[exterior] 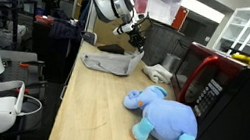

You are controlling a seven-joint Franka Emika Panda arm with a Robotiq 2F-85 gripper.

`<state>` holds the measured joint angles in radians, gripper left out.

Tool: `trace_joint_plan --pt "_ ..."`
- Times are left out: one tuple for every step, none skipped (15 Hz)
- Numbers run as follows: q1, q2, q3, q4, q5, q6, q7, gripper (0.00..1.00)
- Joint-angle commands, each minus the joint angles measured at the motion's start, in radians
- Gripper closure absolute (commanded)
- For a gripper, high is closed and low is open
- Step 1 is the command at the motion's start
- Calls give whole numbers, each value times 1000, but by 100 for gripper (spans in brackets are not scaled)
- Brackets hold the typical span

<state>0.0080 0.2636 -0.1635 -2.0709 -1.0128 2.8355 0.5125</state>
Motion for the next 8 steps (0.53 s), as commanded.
trace_joint_plan --pt "12 97 -67 130 -149 37 127 99" --pt "16 120 -82 159 -184 40 166 99" --pt "19 134 -89 180 -203 32 211 98" --pt "21 144 -92 194 -214 22 240 72" --pt "22 149 -93 203 -222 18 265 71" --pt "20 153 -92 208 -227 20 288 64" --pt "18 149 -86 206 -216 19 301 57" --pt "18 144 -82 205 -205 16 316 50"
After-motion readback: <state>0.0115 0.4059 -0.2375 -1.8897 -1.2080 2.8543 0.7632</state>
